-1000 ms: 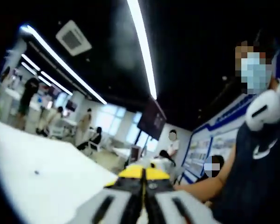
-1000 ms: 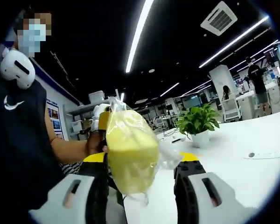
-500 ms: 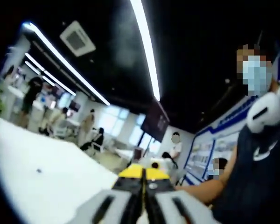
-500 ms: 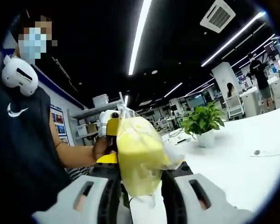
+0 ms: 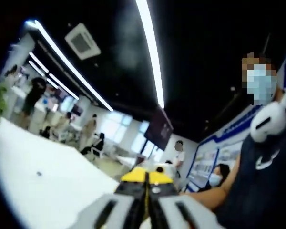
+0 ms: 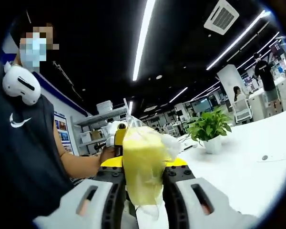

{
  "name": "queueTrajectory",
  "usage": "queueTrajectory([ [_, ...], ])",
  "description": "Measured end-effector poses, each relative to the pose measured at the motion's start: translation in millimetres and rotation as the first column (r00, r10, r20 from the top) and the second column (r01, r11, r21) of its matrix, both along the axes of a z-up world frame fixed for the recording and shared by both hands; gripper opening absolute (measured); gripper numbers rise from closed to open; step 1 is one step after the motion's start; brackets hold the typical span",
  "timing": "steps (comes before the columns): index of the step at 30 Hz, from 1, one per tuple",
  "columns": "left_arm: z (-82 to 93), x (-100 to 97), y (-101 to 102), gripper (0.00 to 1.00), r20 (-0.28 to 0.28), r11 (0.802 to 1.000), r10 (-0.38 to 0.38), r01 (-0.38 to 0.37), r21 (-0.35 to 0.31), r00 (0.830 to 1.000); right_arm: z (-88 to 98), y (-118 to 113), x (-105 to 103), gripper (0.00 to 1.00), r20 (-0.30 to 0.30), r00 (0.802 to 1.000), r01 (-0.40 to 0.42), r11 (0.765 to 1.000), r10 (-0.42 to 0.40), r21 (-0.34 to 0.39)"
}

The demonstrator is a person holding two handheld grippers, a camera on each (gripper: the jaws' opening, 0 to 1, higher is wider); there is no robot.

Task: Compare the silicone blocks by pressing each to a similar depth, holding the contact briefly, and releasing to observe deformation and rebound differences across the visible hardness samples.

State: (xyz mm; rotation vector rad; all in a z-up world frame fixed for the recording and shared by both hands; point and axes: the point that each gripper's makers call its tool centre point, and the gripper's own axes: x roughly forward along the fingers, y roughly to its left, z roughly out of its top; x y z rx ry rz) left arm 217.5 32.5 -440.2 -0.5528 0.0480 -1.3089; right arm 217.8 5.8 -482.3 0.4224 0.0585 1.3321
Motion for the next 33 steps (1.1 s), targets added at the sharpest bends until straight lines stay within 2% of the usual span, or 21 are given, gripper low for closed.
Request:
queueTrajectory([
  [4, 1.8, -0.3, 1, 0.00, 0.000, 1.000, 0.008, -0.008, -0.003, 1.000, 2.5, 0, 0, 0.23, -0.002, 1.000, -0.007, 1.000, 0.007, -0.001],
  [7, 6.7, -2.9, 1, 0.00, 0.008, 1.000, 0.004, -0.004, -0.016, 1.000, 3.9, 3, -2, 0.21, -0.032, 0.999, -0.032, 0.999, 0.033, 0.011],
  [12, 2.8, -2.9, 2, 0.00, 0.007, 1.000, 0.005, -0.005, 0.003, 1.000, 0.5, 4, -2, 0.14, -0.060, 0.998, -0.038, 0.999, 0.037, -0.012],
  [16, 0.0, -3.3, 3, 0.00, 0.004, 1.000, 0.010, -0.010, -0.004, 1.000, -0.3, 5, -5, 0.10, -0.052, 0.998, -0.039, 0.999, 0.037, -0.030],
  [20, -8.9, -2.9, 3, 0.00, 0.017, 0.999, 0.016, -0.017, 0.039, 1.000, -8.6, 5, -4, 0.07, -0.019, 1.000, -0.019, 0.995, 0.017, -0.097],
  [26, -21.5, -8.9, 4, 0.00, 0.035, 0.994, -0.003, -0.001, 0.106, 0.999, -18.9, 5, -8, 0.03, 0.006, 1.000, -0.023, 0.988, 0.024, -0.155],
  [30, -25.7, -12.4, 5, 0.00, 0.033, 0.993, -0.018, 0.015, 0.118, 0.999, -22.0, 6, -10, 0.02, -0.003, 0.999, -0.036, 0.986, 0.036, -0.165],
  [33, -32.4, -13.6, 5, 0.00, 0.044, 0.987, -0.023, 0.016, 0.160, 0.999, -27.4, 6, -11, 0.02, 0.000, 0.999, -0.038, 0.981, 0.039, -0.192],
])
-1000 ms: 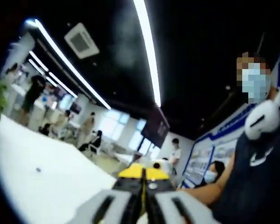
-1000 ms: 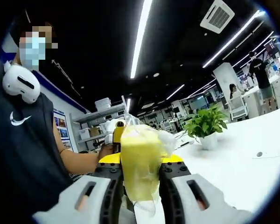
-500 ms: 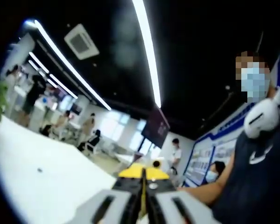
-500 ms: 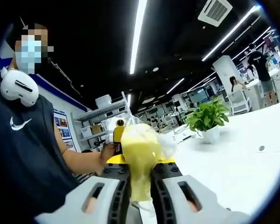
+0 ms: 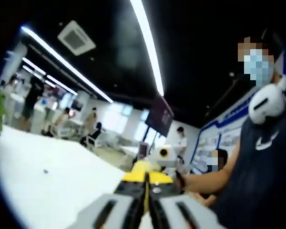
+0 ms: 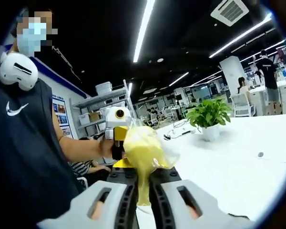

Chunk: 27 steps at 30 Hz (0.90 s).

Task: Compare the silicone blocks by pressing each to a similar depth, holding the contact briefly, and releasing to observe deformation and rebound differences across the visible hardness samples.

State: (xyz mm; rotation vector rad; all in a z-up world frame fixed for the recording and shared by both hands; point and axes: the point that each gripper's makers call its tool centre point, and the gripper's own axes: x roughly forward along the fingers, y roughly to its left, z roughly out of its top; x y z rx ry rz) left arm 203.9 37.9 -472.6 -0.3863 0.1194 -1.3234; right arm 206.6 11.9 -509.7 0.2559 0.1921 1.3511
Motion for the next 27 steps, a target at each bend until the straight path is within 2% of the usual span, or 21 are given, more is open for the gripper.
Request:
queueTrajectory([
  [2, -1.8, -0.7, 0, 0.00, 0.011, 1.000, -0.002, 0.002, 0.014, 1.000, -2.0, 0, -2, 0.01, -0.006, 1.000, -0.008, 1.000, 0.008, -0.008],
  [9, -6.6, 1.0, -1, 0.00, -0.006, 0.999, 0.014, -0.013, 0.032, 1.000, -5.6, -2, -3, 0.01, -0.018, 1.000, -0.006, 1.000, 0.006, -0.026],
  [12, -8.6, 0.1, -1, 0.00, 0.009, 0.999, 0.011, -0.011, 0.041, 1.000, -7.6, -2, -3, 0.01, -0.016, 1.000, -0.006, 0.999, 0.005, -0.035],
  [14, -8.1, 1.1, -2, 0.00, 0.042, 0.999, 0.025, -0.026, 0.039, 0.999, -6.8, -2, -3, 0.01, -0.018, 1.000, 0.000, 1.000, 0.000, -0.030],
  [18, -10.6, 3.2, -2, 0.00, 0.052, 0.998, 0.031, -0.033, 0.048, 0.998, -9.0, -3, -2, 0.01, -0.023, 1.000, 0.003, 0.999, -0.003, -0.035],
  [19, -10.8, 3.4, -2, 0.00, 0.058, 0.998, 0.032, -0.035, 0.050, 0.998, -9.7, -4, -2, 0.01, -0.033, 0.999, 0.004, 0.999, -0.005, -0.033],
  [20, -11.2, 4.2, -1, 0.00, 0.058, 0.998, 0.034, -0.036, 0.049, 0.998, -10.0, -4, -3, 0.01, -0.094, 0.995, 0.006, 1.000, -0.008, -0.022],
  [23, -11.4, 5.3, 0, 0.00, 0.051, 0.998, 0.034, -0.037, 0.051, 0.998, -9.8, -3, -2, 0.01, -0.069, 0.998, 0.002, 1.000, -0.004, -0.024],
  [27, -11.8, 5.1, 0, 0.00, 0.035, 0.998, 0.028, -0.030, 0.052, 0.999, -9.7, -3, -2, 0.02, -0.065, 0.998, -0.003, 1.000, 0.001, -0.024],
])
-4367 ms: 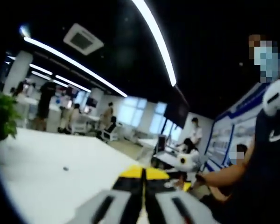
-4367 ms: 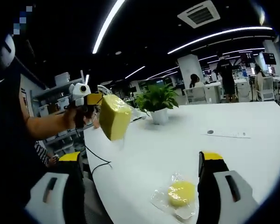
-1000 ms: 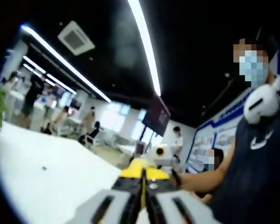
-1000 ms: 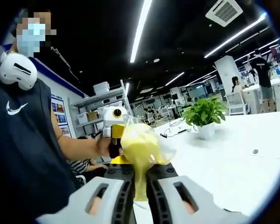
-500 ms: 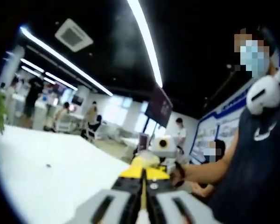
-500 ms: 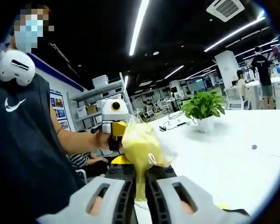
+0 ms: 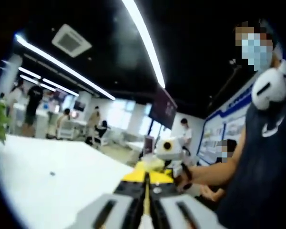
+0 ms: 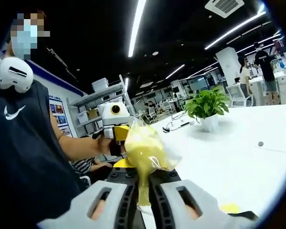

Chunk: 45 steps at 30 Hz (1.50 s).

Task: Compare the silicone blocks by pressing each to a similar depth, holding the contact briefly, and releasing to observe deformation and rebound differences across the visible hardness samples.

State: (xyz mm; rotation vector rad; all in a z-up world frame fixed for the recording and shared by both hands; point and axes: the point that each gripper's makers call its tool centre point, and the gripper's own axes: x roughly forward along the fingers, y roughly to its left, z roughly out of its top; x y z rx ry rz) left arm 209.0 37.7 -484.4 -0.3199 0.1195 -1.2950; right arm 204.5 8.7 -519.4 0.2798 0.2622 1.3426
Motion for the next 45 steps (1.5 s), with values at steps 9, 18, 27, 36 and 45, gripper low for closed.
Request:
queueTrajectory([
  [9, -2.5, -1.7, 1, 0.00, -0.004, 1.000, -0.001, 0.001, 0.010, 1.000, -2.7, 1, -2, 0.04, -0.002, 1.000, 0.000, 1.000, 0.000, -0.009],
  [18, 1.2, -2.8, 1, 0.00, -0.033, 1.000, -0.003, 0.002, -0.010, 0.999, 0.1, 2, -1, 0.07, 0.032, 0.999, 0.002, 1.000, -0.003, 0.022],
  [27, 7.8, -7.2, -1, 0.00, -0.008, 1.000, -0.008, 0.008, -0.029, 1.000, 3.6, 2, -1, 0.11, 0.023, 1.000, -0.006, 0.999, 0.005, 0.054],
  [36, 12.6, -4.3, 2, 0.00, -0.016, 0.999, -0.006, 0.005, -0.043, 1.000, 7.3, 0, 4, 0.28, 0.014, 1.000, 0.022, 0.997, -0.023, 0.077],
  [45, 15.7, -2.2, 3, 0.00, -0.009, 0.999, -0.001, 0.001, -0.047, 1.000, 9.0, -3, 13, 0.56, 0.001, 0.997, 0.076, 0.993, -0.076, 0.090],
])
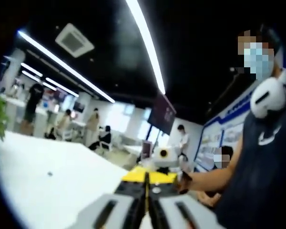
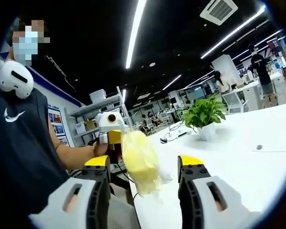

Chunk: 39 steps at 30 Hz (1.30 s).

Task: Compare the silicone blocks by pressing each to a similar depth, holding the contact briefly, and releasing to observe deformation and rebound differences across the visible hardness samples.

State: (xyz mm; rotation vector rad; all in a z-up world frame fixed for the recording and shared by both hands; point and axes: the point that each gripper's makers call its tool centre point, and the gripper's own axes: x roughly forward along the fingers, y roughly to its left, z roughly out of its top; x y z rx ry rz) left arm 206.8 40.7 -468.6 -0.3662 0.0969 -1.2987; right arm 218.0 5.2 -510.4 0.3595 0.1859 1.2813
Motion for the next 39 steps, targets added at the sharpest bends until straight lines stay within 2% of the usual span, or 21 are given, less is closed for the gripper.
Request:
queueTrajectory([
  [5, 0.2, 0.7, 1, 0.00, 0.000, 1.000, 0.000, 0.000, -0.001, 1.000, -4.4, 0, 4, 0.68, -0.008, 1.000, 0.022, 1.000, -0.022, -0.009],
  [11, 2.6, 2.4, 2, 0.00, 0.001, 1.000, 0.002, -0.002, -0.007, 1.000, -5.1, -2, 14, 0.96, -0.008, 0.997, 0.082, 0.997, -0.082, -0.006],
  [21, 6.9, 7.7, 5, 0.00, 0.000, 1.000, 0.016, -0.016, -0.024, 1.000, -5.7, -9, 20, 0.96, 0.002, 0.993, 0.121, 0.993, -0.121, -0.018],
  [26, 8.1, 17.0, 13, 0.00, -0.036, 0.997, 0.052, -0.054, -0.064, 0.998, -11.3, -19, 24, 0.96, 0.017, 0.987, 0.162, 0.986, -0.161, -0.049],
  [28, 5.0, 21.8, 15, 0.00, -0.059, 0.995, 0.063, -0.067, -0.069, 0.996, -18.4, -26, 28, 0.96, 0.033, 0.981, 0.196, 0.976, -0.193, -0.091],
  [34, -4.9, 29.0, 19, 0.00, -0.091, 0.993, 0.099, -0.105, -0.061, 0.991, -32.7, -50, 29, 0.96, 0.036, 0.966, 0.258, 0.959, -0.256, -0.120],
  [39, -14.1, 35.5, 25, 0.00, -0.136, 0.987, 0.132, -0.143, -0.070, 0.982, -57.4, -84, 30, 0.96, 0.061, 0.934, 0.356, 0.913, -0.351, -0.201],
])
